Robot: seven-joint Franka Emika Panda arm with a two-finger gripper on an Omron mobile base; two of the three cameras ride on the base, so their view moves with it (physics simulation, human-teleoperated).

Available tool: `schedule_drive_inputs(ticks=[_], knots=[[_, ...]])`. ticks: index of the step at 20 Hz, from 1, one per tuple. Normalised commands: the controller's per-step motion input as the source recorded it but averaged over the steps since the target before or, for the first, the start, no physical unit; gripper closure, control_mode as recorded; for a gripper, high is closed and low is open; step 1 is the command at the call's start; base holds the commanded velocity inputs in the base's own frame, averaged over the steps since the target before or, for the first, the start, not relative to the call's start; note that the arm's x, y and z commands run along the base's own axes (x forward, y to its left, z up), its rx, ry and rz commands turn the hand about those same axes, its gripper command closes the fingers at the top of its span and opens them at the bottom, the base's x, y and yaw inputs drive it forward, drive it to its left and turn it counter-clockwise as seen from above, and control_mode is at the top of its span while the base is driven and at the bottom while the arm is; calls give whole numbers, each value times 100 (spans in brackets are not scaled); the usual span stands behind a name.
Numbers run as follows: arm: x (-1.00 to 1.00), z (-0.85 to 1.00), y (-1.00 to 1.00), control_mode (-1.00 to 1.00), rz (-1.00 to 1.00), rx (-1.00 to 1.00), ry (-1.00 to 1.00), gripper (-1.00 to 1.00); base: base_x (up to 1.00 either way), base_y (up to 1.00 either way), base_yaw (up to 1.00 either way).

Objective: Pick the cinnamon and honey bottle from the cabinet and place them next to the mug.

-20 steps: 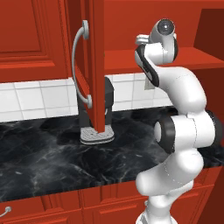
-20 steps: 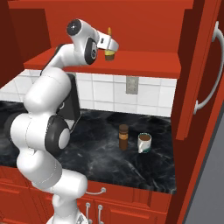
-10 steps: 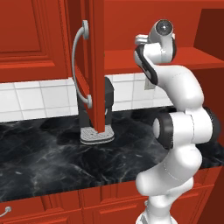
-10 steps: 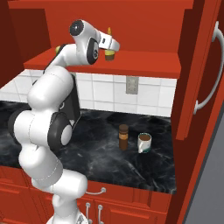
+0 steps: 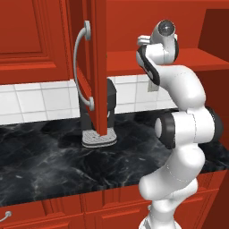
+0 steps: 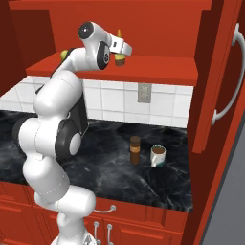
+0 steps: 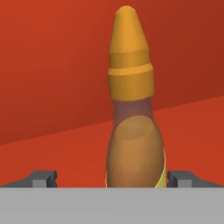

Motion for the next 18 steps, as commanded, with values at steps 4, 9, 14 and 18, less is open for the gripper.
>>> schedule_drive_inputs(ticks=[4,9,14,18], knots=[[0,0,0,-100,0,0,0,-100,0,0,0],[0,0,0,-100,0,0,0,100,0,0,0],[0,0,0,-100,0,0,0,100,0,0,0],[-13,0,-4,-100,0,0,-1,100,0,0,0]])
